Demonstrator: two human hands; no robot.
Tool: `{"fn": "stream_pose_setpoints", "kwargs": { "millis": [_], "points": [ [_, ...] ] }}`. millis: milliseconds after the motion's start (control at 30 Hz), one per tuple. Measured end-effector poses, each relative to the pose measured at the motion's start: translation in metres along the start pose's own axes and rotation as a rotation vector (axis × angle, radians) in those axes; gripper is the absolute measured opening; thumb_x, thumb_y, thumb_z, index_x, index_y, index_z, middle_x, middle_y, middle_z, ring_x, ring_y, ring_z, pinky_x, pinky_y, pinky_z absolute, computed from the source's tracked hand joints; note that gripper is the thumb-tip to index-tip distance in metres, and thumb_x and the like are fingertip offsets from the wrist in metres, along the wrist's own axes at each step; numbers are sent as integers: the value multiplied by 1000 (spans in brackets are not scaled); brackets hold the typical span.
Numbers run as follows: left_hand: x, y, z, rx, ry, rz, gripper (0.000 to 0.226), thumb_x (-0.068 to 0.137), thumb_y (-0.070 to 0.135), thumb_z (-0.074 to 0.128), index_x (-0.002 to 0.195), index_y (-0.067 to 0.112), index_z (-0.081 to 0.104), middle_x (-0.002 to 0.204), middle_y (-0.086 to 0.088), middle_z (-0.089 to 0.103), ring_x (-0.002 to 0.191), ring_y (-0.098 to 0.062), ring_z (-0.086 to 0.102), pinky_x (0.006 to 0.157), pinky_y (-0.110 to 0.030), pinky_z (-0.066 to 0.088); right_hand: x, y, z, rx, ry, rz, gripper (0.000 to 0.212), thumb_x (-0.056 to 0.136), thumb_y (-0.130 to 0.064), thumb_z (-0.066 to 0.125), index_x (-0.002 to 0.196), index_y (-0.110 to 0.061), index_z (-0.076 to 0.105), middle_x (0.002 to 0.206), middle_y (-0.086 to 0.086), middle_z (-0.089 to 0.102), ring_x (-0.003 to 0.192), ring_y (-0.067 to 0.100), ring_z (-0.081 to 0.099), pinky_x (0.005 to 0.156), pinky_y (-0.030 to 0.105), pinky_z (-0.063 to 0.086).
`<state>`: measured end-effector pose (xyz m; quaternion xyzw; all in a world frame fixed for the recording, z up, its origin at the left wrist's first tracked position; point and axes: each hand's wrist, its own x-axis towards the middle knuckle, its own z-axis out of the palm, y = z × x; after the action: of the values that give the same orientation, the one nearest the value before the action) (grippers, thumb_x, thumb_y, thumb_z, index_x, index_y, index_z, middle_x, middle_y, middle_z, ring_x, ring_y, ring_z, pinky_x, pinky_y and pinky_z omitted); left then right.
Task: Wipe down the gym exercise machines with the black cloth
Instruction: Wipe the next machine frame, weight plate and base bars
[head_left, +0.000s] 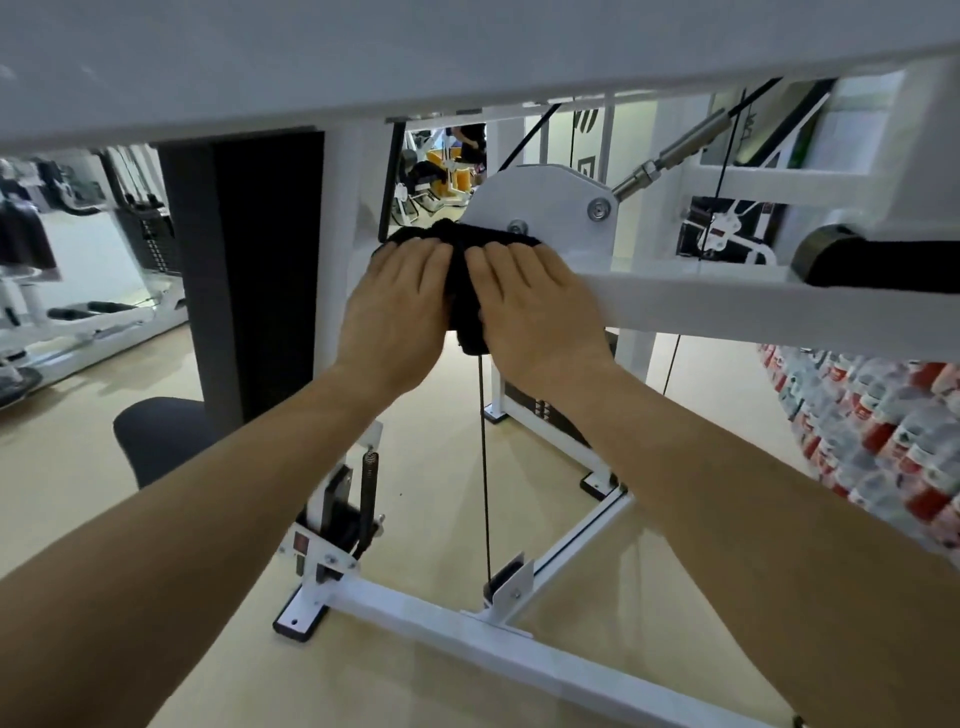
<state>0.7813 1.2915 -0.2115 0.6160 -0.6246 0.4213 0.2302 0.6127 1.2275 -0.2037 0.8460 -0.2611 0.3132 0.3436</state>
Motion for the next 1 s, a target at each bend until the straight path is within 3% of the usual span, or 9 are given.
{"fn": "stream_pose_setpoints", "kwargs": {
  "millis": [200,367,500,633,767,833,900,1000],
  "points": [
    [9,51,6,-145,131,43,41,99,20,50,136,2,53,135,-15,59,126,-34,54,110,-45,42,-51,54,-10,-44,143,32,46,104,-29,40,140,-2,48,131,17,58,116,34,56,107,44,39],
    [8,23,1,-125,136,80,37,99,25,53,132,9,60,128,-10,65,116,-30,60,97,-42,46,-32,44,-7,15,163,-17,42,101,-27,47,135,-4,55,129,14,63,113,33,60,103,44,44],
    [18,-2,-19,-161,108,38,24,97,24,58,116,14,68,107,-6,71,95,-30,63,73,-41,53,-9,40,-13,231,160,-32,29,95,-18,61,123,-11,65,113,9,69,99,32,63,86,45,52],
    [51,6,-44,-259,99,-2,21,96,23,57,115,18,64,106,-2,71,92,-27,67,73,-45,57,5,53,-31,323,225,-30,22,90,-12,63,112,-9,65,99,12,67,85,31,64,69,39,55],
    [89,17,-43,-246,142,-105,22,92,14,51,111,15,63,115,-9,61,91,-34,61,69,-36,46,39,74,-36,142,296,7,16,87,-12,63,103,-10,65,99,12,63,83,31,61,59,31,42],
    [96,18,-34,-243,55,-111,27,94,6,52,116,13,65,122,-14,58,98,-37,59,74,-32,38,51,79,-29,24,296,8,9,82,-9,66,91,-11,68,92,9,63,78,31,60,59,34,44],
    [94,16,-27,-280,50,-77,27,91,7,56,115,12,69,120,-13,60,100,-35,60,77,-32,44,53,83,-23,-9,293,-4,7,82,-9,65,84,-12,70,86,7,62,78,31,59,65,36,46],
    [77,14,-21,-344,93,-9,27,92,25,60,112,11,72,114,-8,64,95,-27,63,74,-43,55,44,90,-25,42,189,-53,17,90,-13,61,95,-19,77,92,5,65,88,32,57,76,40,45]
  ]
}}
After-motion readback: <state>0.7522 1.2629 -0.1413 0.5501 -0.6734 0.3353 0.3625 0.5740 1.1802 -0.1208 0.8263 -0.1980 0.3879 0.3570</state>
